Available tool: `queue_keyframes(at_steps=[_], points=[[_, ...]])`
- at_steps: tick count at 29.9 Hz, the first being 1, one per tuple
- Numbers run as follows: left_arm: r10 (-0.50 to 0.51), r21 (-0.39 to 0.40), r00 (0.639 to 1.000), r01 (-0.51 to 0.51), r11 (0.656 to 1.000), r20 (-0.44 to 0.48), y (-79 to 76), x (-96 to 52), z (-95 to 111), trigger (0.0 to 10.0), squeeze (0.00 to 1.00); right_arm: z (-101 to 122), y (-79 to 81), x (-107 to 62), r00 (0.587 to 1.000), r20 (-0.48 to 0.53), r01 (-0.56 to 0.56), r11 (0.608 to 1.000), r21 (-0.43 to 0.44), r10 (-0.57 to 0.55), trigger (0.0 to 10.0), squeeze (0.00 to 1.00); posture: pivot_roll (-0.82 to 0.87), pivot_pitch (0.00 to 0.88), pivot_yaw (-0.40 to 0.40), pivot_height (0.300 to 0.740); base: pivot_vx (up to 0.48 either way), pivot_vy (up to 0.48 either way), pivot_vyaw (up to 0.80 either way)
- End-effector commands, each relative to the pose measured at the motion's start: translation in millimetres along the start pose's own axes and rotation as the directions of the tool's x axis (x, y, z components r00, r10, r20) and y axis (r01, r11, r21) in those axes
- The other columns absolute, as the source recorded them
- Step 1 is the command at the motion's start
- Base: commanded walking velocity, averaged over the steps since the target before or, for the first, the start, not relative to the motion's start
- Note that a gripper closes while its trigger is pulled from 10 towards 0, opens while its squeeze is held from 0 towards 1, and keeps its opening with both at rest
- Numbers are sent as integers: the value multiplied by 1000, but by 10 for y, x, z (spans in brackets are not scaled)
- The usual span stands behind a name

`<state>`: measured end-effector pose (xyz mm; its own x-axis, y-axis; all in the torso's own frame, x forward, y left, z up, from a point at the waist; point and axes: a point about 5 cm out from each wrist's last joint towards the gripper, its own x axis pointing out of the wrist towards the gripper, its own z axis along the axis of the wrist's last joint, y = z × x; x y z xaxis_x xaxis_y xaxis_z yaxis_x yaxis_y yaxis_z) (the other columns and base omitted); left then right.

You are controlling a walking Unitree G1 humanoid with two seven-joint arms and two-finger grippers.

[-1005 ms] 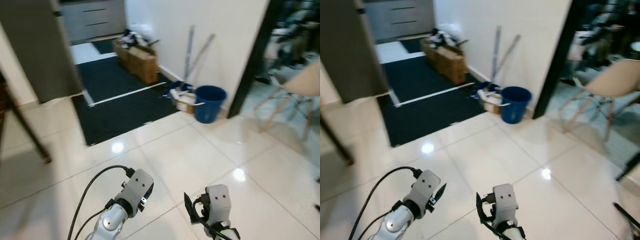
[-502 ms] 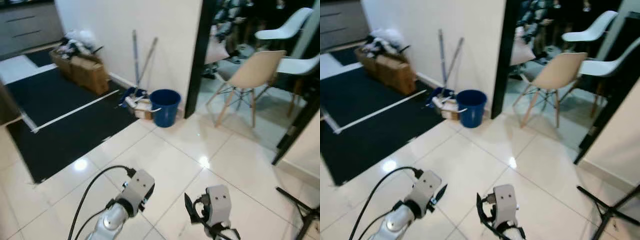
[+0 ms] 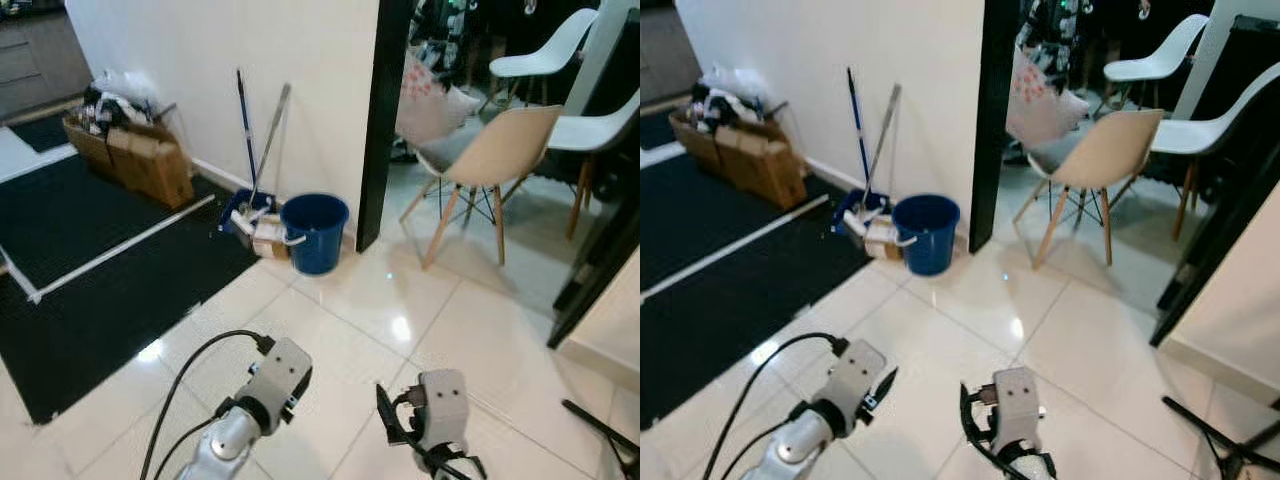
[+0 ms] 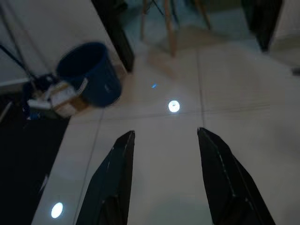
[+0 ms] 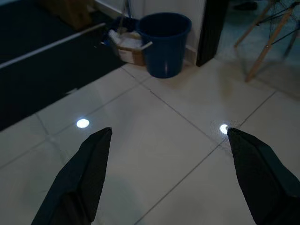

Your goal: Setting the table

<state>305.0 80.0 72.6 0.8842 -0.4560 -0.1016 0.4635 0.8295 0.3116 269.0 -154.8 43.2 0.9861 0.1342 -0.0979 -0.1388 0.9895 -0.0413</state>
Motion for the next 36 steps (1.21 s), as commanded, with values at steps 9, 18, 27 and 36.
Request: queue_keyframes(at_steps=[9, 18, 27, 36], points=[[17, -8, 999, -18, 1000, -35, 39, -61, -97, 10000, 0, 9, 108, -8, 999, 7, -43, 999, -7, 43, 10000, 0, 26, 72, 111, 740, 472, 0, 669], [22, -9, 999, -23, 1000, -38, 49, -58, -98, 10000, 0, 35, 185, -11, 994, 15, -103, 994, -29, 104, 10000, 0, 26, 73, 111, 740, 472, 0, 794], [31, -10, 999, -32, 999, -33, 88, -50, -75, 10000, 0, 55, 225, -17, 991, 21, -133, 991, -24, 133, 10000, 0, 28, 78, 115, 740, 470, 0, 794], [8, -121, 998, -15, 993, -60, 131, -35, -41, 10000, 0, 105, 265, -19, 984, 33, -176, 984, -28, 177, 10000, 0, 28, 76, 115, 740, 162, 0, 794]])
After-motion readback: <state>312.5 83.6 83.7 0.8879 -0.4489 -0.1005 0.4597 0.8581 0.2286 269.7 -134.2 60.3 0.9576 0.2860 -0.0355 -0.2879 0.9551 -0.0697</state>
